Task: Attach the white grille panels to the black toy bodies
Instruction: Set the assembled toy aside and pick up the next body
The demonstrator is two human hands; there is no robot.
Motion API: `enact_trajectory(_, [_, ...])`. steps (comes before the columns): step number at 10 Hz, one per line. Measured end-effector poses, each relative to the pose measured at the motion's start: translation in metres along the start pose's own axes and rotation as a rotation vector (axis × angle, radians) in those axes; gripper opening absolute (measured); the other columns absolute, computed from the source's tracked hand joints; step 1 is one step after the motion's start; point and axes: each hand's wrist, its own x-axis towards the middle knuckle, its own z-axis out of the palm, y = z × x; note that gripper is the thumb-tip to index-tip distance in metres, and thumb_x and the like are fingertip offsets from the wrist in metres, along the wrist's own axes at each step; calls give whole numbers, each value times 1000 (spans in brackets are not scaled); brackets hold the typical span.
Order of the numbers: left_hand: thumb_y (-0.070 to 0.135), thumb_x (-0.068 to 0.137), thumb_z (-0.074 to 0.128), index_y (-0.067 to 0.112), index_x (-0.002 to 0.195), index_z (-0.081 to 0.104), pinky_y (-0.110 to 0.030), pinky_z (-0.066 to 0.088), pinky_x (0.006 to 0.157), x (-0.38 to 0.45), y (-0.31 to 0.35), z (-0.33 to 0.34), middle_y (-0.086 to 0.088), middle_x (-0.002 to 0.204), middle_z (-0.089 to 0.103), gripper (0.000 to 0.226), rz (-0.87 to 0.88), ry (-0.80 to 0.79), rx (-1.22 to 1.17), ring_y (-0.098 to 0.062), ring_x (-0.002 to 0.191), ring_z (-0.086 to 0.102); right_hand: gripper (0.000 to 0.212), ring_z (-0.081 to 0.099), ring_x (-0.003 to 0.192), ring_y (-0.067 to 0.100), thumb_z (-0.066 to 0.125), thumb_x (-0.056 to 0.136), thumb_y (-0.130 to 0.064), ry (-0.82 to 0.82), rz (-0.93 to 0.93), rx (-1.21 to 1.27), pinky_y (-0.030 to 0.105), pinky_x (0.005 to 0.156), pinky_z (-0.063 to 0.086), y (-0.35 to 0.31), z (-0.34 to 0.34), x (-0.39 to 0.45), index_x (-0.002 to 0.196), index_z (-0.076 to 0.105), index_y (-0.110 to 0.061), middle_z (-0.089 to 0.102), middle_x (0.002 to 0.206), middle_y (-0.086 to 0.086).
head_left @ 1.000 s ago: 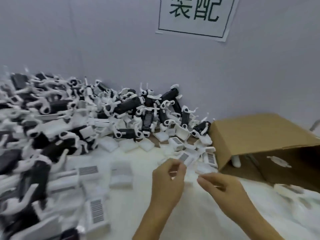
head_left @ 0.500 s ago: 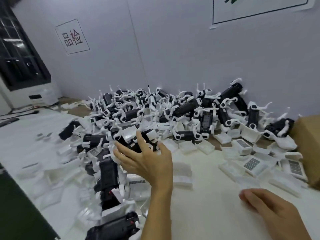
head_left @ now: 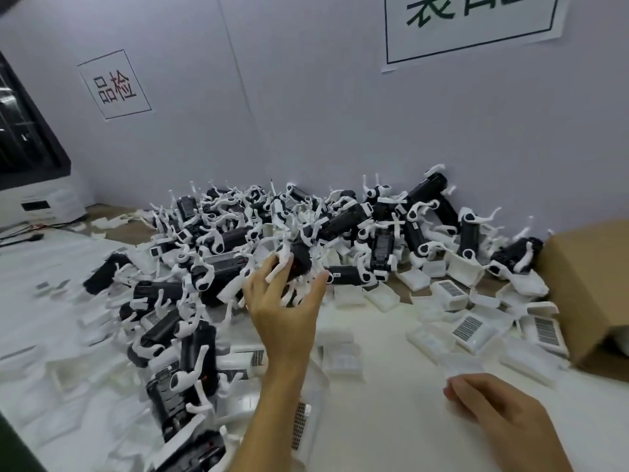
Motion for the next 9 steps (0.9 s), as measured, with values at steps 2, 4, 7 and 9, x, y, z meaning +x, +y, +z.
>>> enact_trajectory(2, [48, 65, 91, 24, 112, 76, -32, 59, 86, -30, 47, 12, -3, 110, 76, 55, -487, -324, -889, -16, 103, 71, 11, 75, 80, 18, 67, 88, -13, 61, -60, 216, 29, 63, 60, -8, 3, -3, 95, 75, -11, 79, 84, 4])
enact_trajectory(4, [47, 74, 83, -4, 124, 64, -41, 57, 93, -84, 69, 33, -24, 121, 67, 74, -1082, -618, -1073, -33, 109, 69, 61, 76, 85, 26, 82, 71, -41, 93, -47, 371, 34, 60, 58, -17, -5, -12, 125, 56, -41, 73, 107, -16])
enact_trajectory(7, [60, 62, 83, 1, 102, 72, -33, 56, 75, -124, 55, 47, -11, 99, 75, 72, -1171, -985, -1038, -24, 91, 73, 61, 71, 102, 1, 49, 97, 8, 162, -115, 390, 17, 74, 57, -9, -19, -9, 128, 62, -42, 69, 121, -24])
enact_trajectory(9, [69, 50, 90, 17, 110, 76, -38, 50, 96, -137, 43, 55, -9, 121, 72, 80, -849, -1239, -785, -29, 118, 65, 39, 67, 116, 5, 57, 103, -15, 100, -115, 345, 22, 89, 57, -6, -22, -7, 122, 70, -46, 69, 127, -18])
